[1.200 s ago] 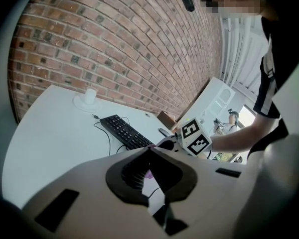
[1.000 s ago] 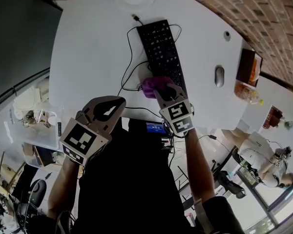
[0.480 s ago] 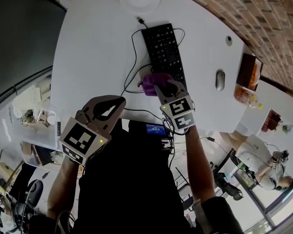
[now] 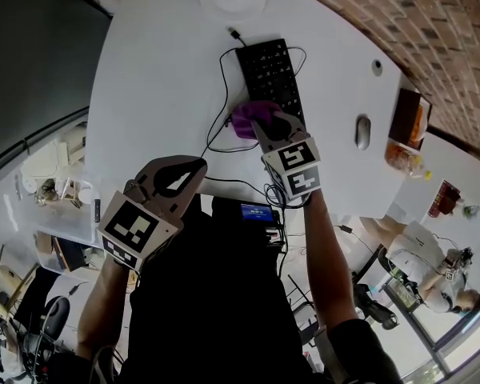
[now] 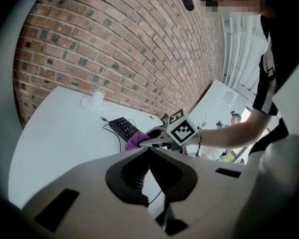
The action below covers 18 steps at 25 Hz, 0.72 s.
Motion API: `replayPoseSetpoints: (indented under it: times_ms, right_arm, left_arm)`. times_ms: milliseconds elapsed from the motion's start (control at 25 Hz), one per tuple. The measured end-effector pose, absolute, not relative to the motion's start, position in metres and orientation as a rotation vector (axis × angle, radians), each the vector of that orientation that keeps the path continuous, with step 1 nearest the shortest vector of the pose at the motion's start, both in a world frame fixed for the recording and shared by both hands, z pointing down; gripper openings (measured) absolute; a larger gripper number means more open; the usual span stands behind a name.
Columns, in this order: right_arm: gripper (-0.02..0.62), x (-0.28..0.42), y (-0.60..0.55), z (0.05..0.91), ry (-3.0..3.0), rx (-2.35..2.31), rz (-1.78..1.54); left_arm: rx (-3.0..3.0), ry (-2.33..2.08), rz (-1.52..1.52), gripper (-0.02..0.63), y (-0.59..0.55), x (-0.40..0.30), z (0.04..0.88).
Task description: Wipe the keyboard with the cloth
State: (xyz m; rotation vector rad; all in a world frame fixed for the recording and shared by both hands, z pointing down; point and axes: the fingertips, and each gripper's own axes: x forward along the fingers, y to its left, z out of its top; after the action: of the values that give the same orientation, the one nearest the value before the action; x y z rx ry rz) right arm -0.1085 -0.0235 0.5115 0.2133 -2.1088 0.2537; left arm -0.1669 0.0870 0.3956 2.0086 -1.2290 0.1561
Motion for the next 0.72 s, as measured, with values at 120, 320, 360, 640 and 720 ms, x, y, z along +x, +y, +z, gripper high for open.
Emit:
replayPoseSetpoints:
  times_ms: [120, 320, 360, 640, 720]
  right_arm:
    - [0.074, -0.116, -0.031, 0.515, -2.127, 0.223, 0.251]
    - [0.074, -0.126, -0.041, 0.519, -2.135, 0.218, 0.238]
    - [0.074, -0.128, -0.042, 0.519, -2.139, 0.219, 0.235]
    - [0.074, -0.146, -0.055, 0.518, -2.154, 0.226, 0.214]
    - [0.074, -0.153, -0.06, 0.519, -2.16, 0.228, 0.209]
  left_arm:
    - [2.004, -1.233, 0.151, 0.015, 0.089, -0.168, 0.396]
    - [2.0, -1.235, 0.139, 0.015, 0.09, -0.168, 0.399]
    - [1.999, -1.235, 0.136, 0.015, 0.09, -0.167, 0.399]
    - [2.001, -1.249, 0.137, 0.015, 0.091, -0.167, 0.396]
    - [1.999, -1.256, 0.138, 0.014, 0.093, -0.167, 0.396]
